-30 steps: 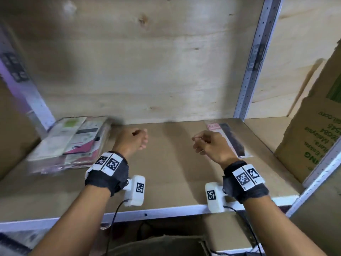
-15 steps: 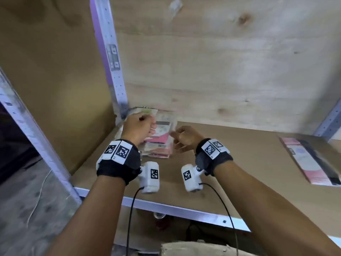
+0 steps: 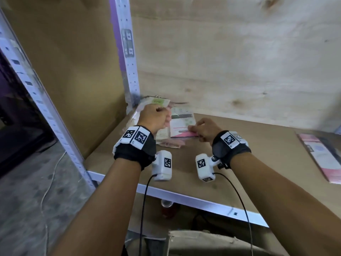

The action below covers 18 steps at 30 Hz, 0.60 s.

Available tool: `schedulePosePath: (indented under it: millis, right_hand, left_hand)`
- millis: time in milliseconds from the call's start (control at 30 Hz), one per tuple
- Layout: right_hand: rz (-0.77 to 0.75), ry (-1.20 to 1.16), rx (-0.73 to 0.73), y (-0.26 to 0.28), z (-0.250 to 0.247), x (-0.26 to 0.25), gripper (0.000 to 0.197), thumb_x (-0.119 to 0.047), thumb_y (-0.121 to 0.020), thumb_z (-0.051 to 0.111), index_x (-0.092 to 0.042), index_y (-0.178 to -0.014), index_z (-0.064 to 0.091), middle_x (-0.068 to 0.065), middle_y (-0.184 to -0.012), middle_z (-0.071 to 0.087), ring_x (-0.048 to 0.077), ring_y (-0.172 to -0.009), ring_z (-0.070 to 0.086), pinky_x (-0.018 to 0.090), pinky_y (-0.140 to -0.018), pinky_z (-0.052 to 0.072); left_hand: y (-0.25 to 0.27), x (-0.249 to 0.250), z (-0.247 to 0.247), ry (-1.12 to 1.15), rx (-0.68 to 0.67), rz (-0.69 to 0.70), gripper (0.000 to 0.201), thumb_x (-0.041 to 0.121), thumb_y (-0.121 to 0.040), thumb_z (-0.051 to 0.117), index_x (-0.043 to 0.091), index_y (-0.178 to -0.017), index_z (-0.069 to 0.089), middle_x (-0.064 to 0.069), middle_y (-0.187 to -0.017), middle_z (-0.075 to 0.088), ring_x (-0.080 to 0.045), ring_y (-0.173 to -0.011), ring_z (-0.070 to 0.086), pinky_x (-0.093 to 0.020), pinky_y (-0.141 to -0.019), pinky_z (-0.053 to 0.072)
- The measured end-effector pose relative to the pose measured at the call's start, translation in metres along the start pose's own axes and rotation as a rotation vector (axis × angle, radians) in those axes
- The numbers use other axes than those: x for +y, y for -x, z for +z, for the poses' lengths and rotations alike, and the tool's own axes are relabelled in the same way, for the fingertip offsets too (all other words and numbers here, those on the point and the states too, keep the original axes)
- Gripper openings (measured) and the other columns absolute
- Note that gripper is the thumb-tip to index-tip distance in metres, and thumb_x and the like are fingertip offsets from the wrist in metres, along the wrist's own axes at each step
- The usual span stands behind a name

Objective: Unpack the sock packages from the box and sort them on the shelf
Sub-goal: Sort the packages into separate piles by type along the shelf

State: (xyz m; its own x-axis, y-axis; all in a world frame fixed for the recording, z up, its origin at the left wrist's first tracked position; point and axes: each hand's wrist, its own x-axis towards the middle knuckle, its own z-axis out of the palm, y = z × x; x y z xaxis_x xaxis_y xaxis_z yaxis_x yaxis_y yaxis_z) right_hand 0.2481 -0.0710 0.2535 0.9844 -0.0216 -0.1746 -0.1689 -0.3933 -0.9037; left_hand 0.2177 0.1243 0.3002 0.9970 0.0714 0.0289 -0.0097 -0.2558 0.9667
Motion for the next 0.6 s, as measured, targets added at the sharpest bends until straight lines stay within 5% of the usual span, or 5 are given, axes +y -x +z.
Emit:
schedulePosePath:
  millis: [167, 233, 333, 433, 600]
  right_hand:
    - [-0.115, -0.275, 0.018, 0.053, -0.049, 0.02, 0.02, -0.012, -0.093, 0.068, -0.008, -0.1, 0.05, 0.021, -0.096, 0.063, 0.026, -0.074, 0.056, 0.03, -0.056, 0.039]
    - [-0.143, -0.311, -0.002, 0.072, -0.071, 0.03, 0.021, -0.011, -0.092, 0.068, -0.006, -0.109, 0.056, 0.017, -0.097, 0.066, 0.027, -0.079, 0.059, 0.03, -0.058, 0.042]
    - [-0.173, -0.381, -0.061, 0.097, -0.1, 0.05, 0.019, -0.013, -0.092, 0.069, -0.01, -0.109, 0.061, 0.008, -0.093, 0.074, 0.019, -0.069, 0.066, 0.022, -0.05, 0.046]
    - [-0.197, -0.416, -0.055, 0.113, -0.124, 0.07, 0.012, -0.014, -0.091, 0.07, -0.014, -0.103, 0.067, 0.008, -0.092, 0.074, 0.018, -0.069, 0.064, 0.021, -0.052, 0.047]
    - [-0.18, -0.407, -0.066, 0.13, -0.152, 0.098, 0.023, -0.019, -0.088, 0.073, -0.01, -0.109, 0.07, 0.025, -0.106, 0.072, 0.03, -0.081, 0.054, 0.027, -0.058, 0.044]
  left_hand:
    - [0.014, -0.002, 0.048, -0.066, -0.148, -0.099, 0.016, 0.026, -0.097, 0.057, 0.014, -0.103, 0.064, -0.014, -0.107, 0.072, -0.031, -0.093, 0.073, -0.048, -0.09, 0.059]
    - [0.021, 0.003, 0.067, 0.049, -0.16, -0.137, 0.026, 0.037, -0.098, 0.054, 0.021, -0.116, 0.063, -0.011, -0.118, 0.07, -0.025, -0.096, 0.072, -0.048, -0.089, 0.059]
    - [0.025, 0.014, 0.087, 0.222, -0.144, -0.135, 0.027, 0.053, -0.099, 0.047, 0.041, -0.097, 0.071, 0.002, -0.105, 0.075, -0.013, -0.089, 0.069, -0.028, -0.062, 0.059]
    - [0.025, 0.022, 0.1, 0.277, -0.026, -0.176, 0.039, 0.057, -0.096, 0.049, 0.024, -0.093, 0.07, 0.003, -0.083, 0.075, -0.019, -0.084, 0.071, -0.021, -0.051, 0.054]
    - [0.02, 0.015, 0.12, 0.144, 0.026, -0.046, 0.047, 0.045, -0.089, 0.068, -0.002, -0.093, 0.071, -0.023, -0.102, 0.074, -0.039, -0.102, 0.07, -0.053, -0.095, 0.054]
